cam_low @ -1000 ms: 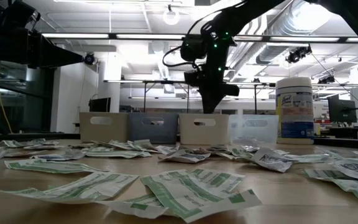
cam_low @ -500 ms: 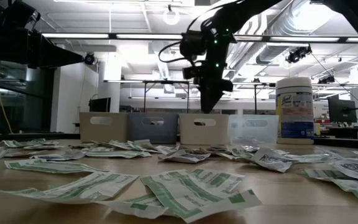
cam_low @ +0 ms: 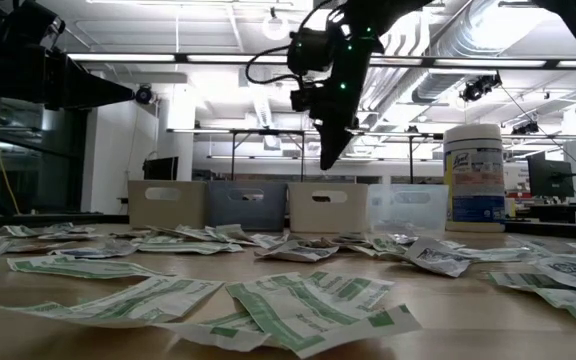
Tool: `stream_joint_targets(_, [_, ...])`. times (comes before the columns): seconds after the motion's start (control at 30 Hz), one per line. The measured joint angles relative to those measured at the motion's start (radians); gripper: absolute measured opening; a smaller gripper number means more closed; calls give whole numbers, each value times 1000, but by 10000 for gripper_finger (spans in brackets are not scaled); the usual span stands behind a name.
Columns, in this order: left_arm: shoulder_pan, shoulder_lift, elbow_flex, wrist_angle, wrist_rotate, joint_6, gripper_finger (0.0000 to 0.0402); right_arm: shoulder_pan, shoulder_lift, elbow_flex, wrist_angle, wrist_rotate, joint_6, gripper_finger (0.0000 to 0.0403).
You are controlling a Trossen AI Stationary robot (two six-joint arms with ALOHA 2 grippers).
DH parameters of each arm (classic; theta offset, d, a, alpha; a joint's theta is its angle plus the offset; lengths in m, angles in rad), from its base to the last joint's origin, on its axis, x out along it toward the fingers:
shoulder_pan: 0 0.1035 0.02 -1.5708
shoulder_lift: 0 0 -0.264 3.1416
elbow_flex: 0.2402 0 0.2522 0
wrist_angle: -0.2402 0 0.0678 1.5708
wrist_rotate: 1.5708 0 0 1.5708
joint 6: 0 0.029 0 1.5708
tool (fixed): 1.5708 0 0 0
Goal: Pick & Place First Aid Supplies
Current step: Put the green bandage into the transparent bin
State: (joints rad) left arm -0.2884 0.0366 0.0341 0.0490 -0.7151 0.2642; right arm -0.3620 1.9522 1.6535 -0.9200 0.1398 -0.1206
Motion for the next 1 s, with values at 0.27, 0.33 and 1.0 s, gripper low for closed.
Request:
stream_joint_targets(0.27, [0,0,0,0,0,0,280,17,-22,0,-27,1,17,166])
stream_joint_targets(0.33, [0,0,0,0,0,0,280,23,-34,0,-39,-1,17,166])
stream_joint_targets(1.0, [0,0,0,0,0,0,280,49,-69,0,-119,-43,122,166])
